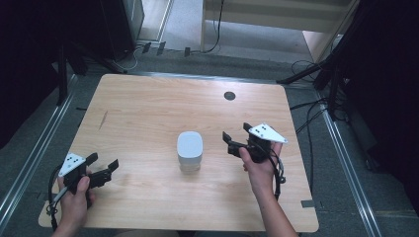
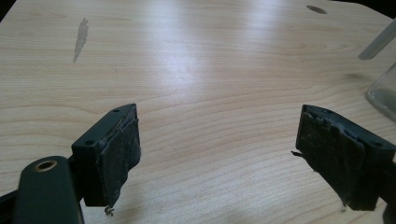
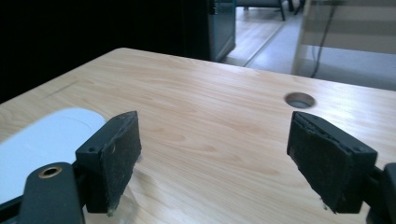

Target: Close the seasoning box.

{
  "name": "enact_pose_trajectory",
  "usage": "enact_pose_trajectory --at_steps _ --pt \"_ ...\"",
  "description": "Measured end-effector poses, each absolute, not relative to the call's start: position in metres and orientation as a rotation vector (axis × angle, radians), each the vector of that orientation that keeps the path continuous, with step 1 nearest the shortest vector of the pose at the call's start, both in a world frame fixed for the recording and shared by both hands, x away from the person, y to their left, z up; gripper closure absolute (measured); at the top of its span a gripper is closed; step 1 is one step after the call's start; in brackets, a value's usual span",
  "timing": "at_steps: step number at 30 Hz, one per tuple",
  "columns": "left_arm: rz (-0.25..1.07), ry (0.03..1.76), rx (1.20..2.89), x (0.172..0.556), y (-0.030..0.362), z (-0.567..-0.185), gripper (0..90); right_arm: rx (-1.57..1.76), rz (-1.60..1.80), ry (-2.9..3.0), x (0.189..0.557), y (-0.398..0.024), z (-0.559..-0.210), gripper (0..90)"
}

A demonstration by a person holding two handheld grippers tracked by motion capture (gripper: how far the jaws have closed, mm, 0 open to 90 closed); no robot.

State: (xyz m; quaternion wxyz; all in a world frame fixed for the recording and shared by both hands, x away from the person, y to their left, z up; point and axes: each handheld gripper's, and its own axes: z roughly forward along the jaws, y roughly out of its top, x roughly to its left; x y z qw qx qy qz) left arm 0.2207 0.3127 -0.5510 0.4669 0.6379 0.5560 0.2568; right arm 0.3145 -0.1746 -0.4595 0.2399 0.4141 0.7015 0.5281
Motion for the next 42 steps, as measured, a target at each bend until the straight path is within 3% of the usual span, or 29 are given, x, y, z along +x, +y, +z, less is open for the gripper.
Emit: enact_pose_trajectory --at_steps 42 --pt "0.648 1.371 1.564 0.221 0.312 -0.551 14.0 1.477 1.266 1.768 0.226 -0.345 -0.540 20.2"
